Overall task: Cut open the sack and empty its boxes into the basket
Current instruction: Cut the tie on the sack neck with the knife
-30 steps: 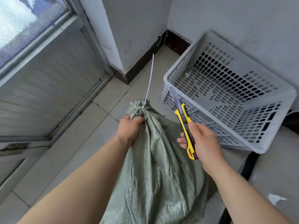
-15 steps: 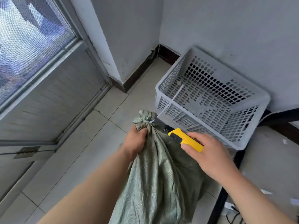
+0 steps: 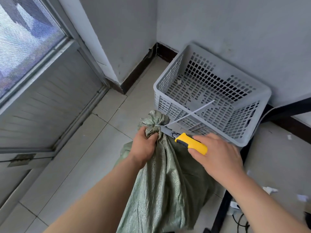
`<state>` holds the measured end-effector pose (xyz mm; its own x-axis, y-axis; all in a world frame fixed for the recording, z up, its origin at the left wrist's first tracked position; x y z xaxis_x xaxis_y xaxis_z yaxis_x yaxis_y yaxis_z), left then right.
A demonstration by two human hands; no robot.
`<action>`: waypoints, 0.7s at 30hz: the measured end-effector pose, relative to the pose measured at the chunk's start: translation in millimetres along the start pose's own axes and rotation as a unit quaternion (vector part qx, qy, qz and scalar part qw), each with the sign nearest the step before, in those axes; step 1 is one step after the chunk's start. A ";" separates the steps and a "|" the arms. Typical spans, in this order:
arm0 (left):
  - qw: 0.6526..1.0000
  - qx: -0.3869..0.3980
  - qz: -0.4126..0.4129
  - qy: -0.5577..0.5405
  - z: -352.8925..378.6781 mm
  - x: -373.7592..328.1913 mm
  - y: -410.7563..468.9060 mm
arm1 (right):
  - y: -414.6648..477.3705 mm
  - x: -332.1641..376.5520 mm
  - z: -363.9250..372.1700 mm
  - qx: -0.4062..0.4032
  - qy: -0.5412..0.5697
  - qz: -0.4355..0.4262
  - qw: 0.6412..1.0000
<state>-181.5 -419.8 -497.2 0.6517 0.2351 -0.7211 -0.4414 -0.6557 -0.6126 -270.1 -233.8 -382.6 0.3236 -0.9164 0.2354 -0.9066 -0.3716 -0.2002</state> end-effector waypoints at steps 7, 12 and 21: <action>1.000 -0.012 0.014 0.002 2.5 0.3 -3.7 | -3.9 -3.4 1.4 -0.005 0.010 0.008 1.000; 1.000 -0.006 0.027 0.014 3.9 0.1 -5.5 | -3.5 -6.0 3.2 0.008 0.013 0.009 1.000; 1.000 -0.015 -0.016 -0.021 11.4 4.7 -8.3 | -11.3 0.6 2.3 -0.047 0.012 0.027 0.998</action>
<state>-181.8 -405.1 -499.1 0.6384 0.2859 -0.7146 -0.4021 -0.6678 -0.6264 -259.0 -230.5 -382.3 0.2683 -0.9303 0.2501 -0.9443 -0.3054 -0.1229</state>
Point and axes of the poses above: each hand's wrist, its own y-axis towards the middle knuckle, its own z-axis out of the palm, x = y × z, the point moved 9 cm from there along y, towards the middle knuckle, and after that the axes turned 15 degrees about -x, right-handed, at the moved point
